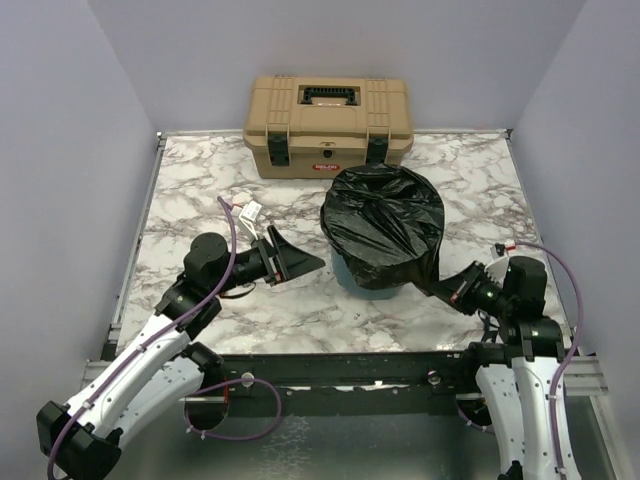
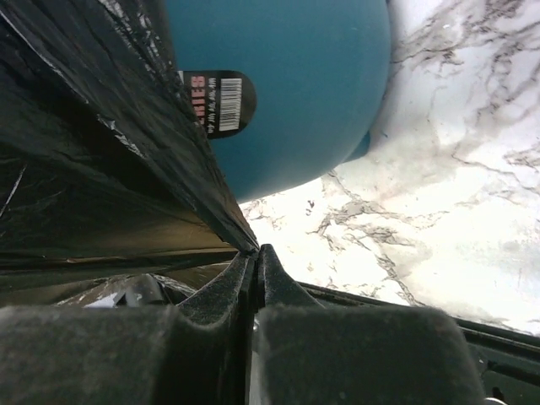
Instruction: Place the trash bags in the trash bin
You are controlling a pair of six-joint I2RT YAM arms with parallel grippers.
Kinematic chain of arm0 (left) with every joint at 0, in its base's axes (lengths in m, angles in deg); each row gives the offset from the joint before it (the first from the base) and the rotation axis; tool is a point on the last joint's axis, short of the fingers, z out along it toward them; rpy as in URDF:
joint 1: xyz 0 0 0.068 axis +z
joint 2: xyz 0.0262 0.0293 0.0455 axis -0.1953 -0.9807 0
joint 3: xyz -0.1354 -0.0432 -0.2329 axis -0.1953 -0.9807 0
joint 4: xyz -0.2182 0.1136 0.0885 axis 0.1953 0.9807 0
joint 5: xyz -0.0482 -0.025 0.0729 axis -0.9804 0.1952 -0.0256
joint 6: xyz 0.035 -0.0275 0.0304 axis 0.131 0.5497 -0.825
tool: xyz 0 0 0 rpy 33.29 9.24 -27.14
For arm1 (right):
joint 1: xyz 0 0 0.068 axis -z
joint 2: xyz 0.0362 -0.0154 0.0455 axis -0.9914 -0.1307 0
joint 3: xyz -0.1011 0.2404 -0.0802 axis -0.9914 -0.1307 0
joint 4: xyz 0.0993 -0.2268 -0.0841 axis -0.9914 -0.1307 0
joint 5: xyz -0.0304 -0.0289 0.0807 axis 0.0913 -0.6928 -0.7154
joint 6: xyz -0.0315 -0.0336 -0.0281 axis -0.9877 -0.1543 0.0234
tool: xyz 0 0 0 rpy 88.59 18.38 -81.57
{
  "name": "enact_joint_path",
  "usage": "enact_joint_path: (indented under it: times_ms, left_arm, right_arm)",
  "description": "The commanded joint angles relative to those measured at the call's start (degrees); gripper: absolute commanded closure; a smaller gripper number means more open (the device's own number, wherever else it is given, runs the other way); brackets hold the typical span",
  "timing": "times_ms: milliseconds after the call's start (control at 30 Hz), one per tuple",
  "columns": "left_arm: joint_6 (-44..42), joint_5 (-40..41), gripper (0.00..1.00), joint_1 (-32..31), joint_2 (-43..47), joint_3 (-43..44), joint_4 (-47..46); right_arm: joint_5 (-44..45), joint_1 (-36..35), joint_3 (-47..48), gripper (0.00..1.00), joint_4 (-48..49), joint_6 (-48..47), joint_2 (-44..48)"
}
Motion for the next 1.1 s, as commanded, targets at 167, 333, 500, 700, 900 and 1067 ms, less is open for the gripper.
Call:
enact_joint_path:
  times_ms: [167,333,500,700,900,1067]
  left_arm:
    - [5.7,8.5,0.08,-0.2,-8.0,-1.2,-17.8]
    - [4.7,9.8,0.11,-0.2,-13.3,-0.1,-20.7]
    - [3.9,12.3,0.25,-0.3,-14.4,-0.7,-22.3]
    - [2.8,12.2,0.40,-0.5,-18.1,0.2,-26.4]
    - [1.3,11.2,0.78,-0.7,-20.2,0.6,-27.1]
    - [0.9,11.1,0.97,-0.7,-19.6,0.2,-26.9]
  right_arm:
    - [7.6,0.3,7.8,0.46,-5.6,-5.2,-2.1]
    - [20.5,0.3,17.5,0.33,-12.1,-7.5,-0.7]
    - [20.5,0.2,26.0,0.33,-11.1,-10.6,-2.6]
    - [2.3,0.3,34.9,0.36,-2.7,-14.2,-11.6]
    - [-9.7,0.3,42.6,0.59,3.8,-15.2,-23.4]
    - [-12.0,0.2,45.7,0.79,2.8,-19.2,-30.6]
